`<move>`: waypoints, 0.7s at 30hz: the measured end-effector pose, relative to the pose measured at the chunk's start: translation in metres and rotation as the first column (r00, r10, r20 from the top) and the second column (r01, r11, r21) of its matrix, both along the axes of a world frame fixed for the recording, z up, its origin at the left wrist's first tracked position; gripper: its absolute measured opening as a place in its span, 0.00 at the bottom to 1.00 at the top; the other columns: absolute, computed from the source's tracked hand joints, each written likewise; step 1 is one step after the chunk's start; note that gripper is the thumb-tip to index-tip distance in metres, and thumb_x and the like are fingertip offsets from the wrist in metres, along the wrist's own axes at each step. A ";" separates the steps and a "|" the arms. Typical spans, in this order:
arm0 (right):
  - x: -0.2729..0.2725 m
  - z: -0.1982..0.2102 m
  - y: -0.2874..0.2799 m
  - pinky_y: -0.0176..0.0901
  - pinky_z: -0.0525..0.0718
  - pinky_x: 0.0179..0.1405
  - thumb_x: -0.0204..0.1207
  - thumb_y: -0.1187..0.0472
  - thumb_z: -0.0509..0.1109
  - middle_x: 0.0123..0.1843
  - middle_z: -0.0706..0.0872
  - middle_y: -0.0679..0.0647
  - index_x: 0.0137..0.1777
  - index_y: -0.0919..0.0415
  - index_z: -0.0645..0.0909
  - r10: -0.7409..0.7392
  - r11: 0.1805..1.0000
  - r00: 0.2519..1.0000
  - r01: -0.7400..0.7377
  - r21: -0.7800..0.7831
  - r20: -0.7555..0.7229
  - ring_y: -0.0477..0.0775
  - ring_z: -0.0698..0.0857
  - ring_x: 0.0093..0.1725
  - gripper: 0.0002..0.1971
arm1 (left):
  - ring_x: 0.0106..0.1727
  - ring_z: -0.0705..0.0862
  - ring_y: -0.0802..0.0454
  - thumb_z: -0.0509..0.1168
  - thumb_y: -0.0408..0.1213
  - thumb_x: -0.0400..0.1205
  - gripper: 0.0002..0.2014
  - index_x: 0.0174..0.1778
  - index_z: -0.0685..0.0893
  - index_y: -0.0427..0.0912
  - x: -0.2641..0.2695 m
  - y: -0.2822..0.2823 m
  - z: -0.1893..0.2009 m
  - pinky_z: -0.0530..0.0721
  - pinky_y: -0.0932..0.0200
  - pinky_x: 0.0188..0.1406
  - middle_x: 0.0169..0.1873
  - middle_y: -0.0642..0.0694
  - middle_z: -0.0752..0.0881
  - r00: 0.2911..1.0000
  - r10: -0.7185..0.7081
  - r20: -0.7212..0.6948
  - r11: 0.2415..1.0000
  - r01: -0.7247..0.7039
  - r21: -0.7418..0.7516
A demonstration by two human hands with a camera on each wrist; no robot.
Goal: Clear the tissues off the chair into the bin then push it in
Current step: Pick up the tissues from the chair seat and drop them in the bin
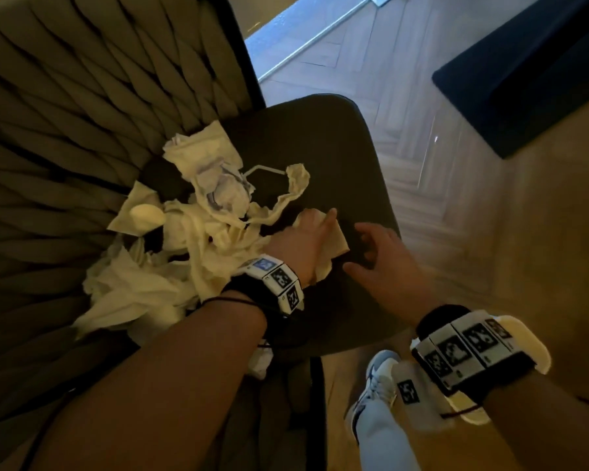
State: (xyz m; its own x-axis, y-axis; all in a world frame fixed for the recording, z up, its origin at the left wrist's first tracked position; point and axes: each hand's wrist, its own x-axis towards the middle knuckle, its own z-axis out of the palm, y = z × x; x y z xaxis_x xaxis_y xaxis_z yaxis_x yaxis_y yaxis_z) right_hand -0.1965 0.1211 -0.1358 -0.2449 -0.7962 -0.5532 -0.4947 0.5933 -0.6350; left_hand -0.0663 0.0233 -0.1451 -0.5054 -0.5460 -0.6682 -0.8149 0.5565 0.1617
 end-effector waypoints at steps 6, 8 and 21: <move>0.013 -0.022 -0.053 0.39 0.79 0.48 0.73 0.47 0.71 0.69 0.77 0.56 0.78 0.54 0.61 -0.093 0.991 0.995 0.087 0.102 0.046 0.52 0.82 0.59 0.36 | 0.56 0.84 0.42 0.72 0.35 0.74 0.39 0.78 0.58 0.53 0.019 -0.010 0.001 0.84 0.53 0.50 0.72 0.41 0.67 0.963 0.117 -0.241 0.988 -0.090 0.122; 0.016 -0.028 -0.064 0.38 0.81 0.40 0.73 0.53 0.72 0.57 0.84 0.55 0.69 0.55 0.72 0.007 0.988 0.999 -0.014 0.155 0.041 0.51 0.83 0.49 0.25 | 0.64 0.81 0.43 0.67 0.31 0.77 0.33 0.77 0.64 0.51 0.028 -0.009 0.003 0.82 0.52 0.59 0.72 0.43 0.70 0.926 0.221 -0.307 0.966 -0.163 0.202; 0.041 0.002 -0.033 0.59 0.84 0.60 0.81 0.45 0.58 0.61 0.85 0.58 0.60 0.51 0.78 -0.516 0.856 0.661 0.425 0.295 0.544 0.60 0.85 0.57 0.16 | 0.48 0.81 0.61 0.67 0.37 0.79 0.13 0.60 0.80 0.49 0.047 -0.021 0.034 0.79 0.68 0.43 0.48 0.54 0.82 0.463 0.786 -0.409 0.618 -0.593 0.517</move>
